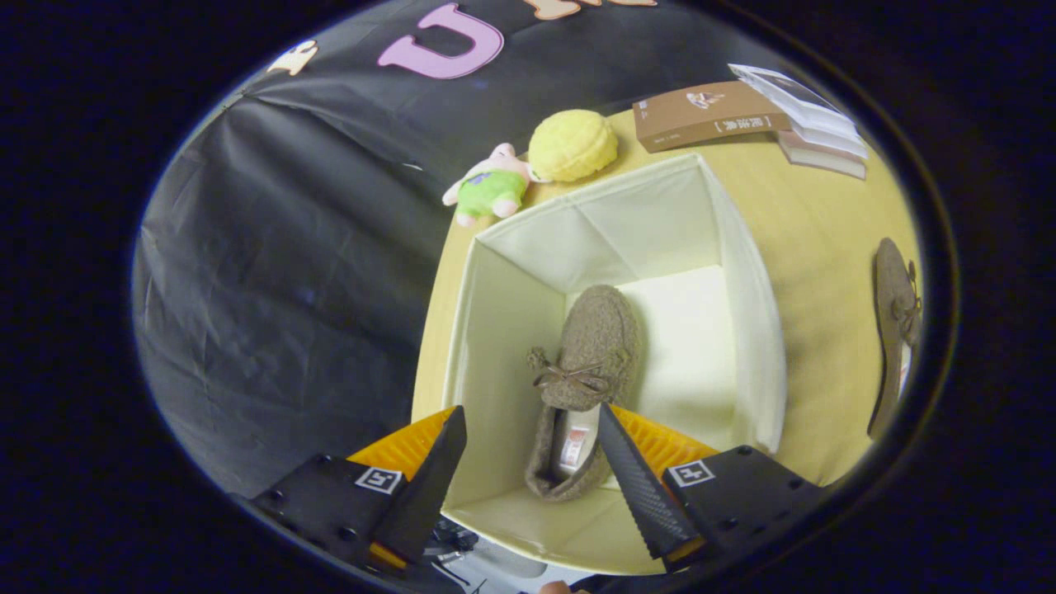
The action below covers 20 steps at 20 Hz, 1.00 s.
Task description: Open the storage box then place both shoes into the box .Put the left shoe in first, then the right shoe, with the right side of both shoes facing outward in a uniform manner.
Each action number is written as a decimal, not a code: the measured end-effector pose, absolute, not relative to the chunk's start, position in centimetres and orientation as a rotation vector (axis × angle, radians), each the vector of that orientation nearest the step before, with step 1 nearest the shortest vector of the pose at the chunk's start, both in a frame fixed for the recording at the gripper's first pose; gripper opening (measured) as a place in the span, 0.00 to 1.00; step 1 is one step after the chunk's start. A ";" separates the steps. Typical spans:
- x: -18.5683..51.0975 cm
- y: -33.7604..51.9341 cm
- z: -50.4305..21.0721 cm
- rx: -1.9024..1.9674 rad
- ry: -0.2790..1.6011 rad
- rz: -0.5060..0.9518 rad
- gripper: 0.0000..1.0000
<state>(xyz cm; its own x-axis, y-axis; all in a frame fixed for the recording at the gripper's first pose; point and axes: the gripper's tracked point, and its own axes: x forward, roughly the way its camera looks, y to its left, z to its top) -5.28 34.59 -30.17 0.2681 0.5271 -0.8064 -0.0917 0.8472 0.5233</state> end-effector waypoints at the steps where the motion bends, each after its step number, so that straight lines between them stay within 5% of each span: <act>1: -5.2 34.4 -29.5 0.425 1.227 0.450 1.00; 9: -4.1 26.9 -23.8 0.529 1.201 0.453 1.00; 20: -1.9 4.1 -25.6 0.320 1.084 0.055 0.99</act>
<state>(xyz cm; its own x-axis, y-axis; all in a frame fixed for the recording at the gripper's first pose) -1.86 4.11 -25.65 0.4709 0.1998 -0.8593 0.1117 0.9527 0.2827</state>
